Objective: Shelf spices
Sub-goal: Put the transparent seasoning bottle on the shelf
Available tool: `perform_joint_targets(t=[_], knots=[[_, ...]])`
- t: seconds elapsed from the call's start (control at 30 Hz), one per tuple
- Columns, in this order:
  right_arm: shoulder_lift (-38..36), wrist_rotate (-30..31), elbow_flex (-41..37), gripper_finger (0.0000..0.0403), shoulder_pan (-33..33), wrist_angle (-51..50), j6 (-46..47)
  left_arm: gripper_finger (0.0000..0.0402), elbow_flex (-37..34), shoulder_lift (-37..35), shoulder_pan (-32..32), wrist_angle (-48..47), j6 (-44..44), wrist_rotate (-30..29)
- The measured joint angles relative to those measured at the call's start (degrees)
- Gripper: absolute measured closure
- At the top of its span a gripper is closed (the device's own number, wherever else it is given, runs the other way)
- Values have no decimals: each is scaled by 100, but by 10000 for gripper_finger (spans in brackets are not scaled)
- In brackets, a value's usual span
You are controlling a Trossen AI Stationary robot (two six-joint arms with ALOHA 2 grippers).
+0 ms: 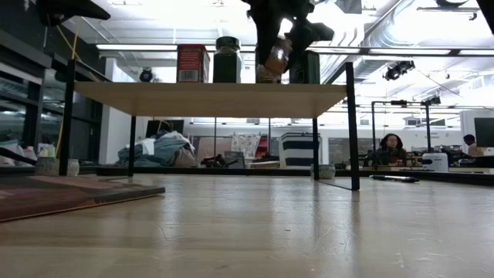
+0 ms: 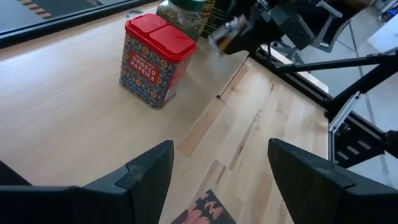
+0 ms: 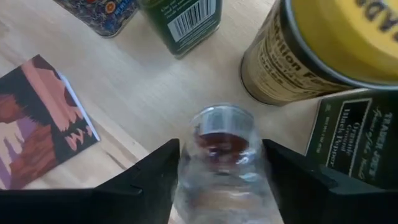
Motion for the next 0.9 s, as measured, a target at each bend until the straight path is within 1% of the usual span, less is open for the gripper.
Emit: perform_joint_targets(t=[0.17,0.27,0.4,0.53,0.7,0.77,0.83,0.9], knots=[[75,41,0,162,4,31,-133,145,0,0,-2,-11,6,1],[86,138,0,158,7,126,-185,145,0,0,-2,-13,39,10],[86,458,169,157,7,191,-529,145,-4,2,-2,-13,40,28],[86,724,603,157,14,118,-927,145,-4,2,0,-13,37,59],[86,876,1411,157,100,-151,-1183,145,-5,2,-1,-13,52,309],[86,1092,1701,158,212,-456,-1085,145,-7,2,-2,-23,55,336],[75,1316,1886,168,339,-966,-587,145,-7,2,-2,-50,51,334],[75,1366,1941,189,472,-1628,42,145,-7,2,-1,-62,51,322]])
